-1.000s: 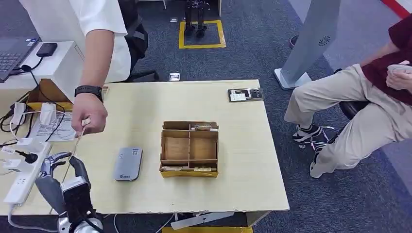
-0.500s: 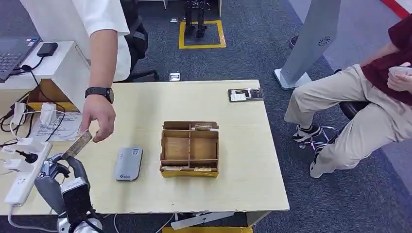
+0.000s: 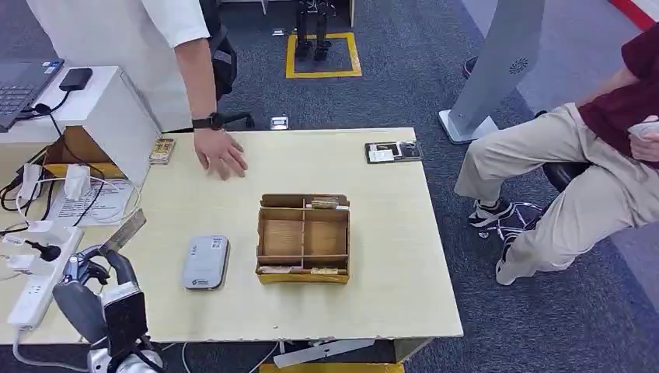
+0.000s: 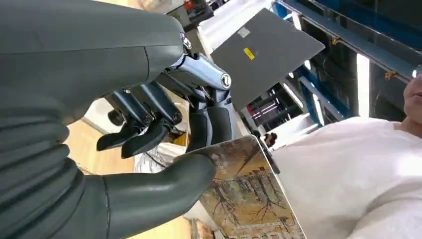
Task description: Pass the card to the sensor for recognition and then transmit it.
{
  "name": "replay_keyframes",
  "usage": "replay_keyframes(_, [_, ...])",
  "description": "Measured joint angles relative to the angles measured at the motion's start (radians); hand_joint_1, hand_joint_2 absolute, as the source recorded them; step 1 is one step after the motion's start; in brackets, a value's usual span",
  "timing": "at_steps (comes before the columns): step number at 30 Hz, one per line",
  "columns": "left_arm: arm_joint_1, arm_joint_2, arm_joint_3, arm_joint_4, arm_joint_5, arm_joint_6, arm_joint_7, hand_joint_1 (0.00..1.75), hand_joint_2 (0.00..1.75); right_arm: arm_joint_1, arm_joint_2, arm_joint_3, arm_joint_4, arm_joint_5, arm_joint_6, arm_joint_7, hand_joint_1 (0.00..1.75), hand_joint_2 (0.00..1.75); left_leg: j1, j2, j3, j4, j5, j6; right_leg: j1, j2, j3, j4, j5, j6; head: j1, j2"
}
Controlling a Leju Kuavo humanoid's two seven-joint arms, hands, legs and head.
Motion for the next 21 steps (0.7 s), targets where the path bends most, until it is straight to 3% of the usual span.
replay_keyframes(12, [0.024,-0.005,0.155,-0.119,-0.308,0.001,0.026,1.75,1.75,0.0,-0.004,0.0,0.01,0.013,0.0,-0.002,0.0,1.75,0.0,0.0,0.0,0.0,0.0,0.0,0.0,0.0,0.0,0.0,0.0,0.0,0.0,0.0])
replay_keyframes(21, [0.025,-0.006,0.222,-0.214,-0.442,0.001,0.017,1.75,1.75,0.0,-0.011,0.0,0.019,0.018,0.0,-0.007,0.0,1.75,0.0,0.0,0.0,0.0,0.0,0.0,0.0,0.0,0.0,0.0,0.0,0.0,0.0,0.0])
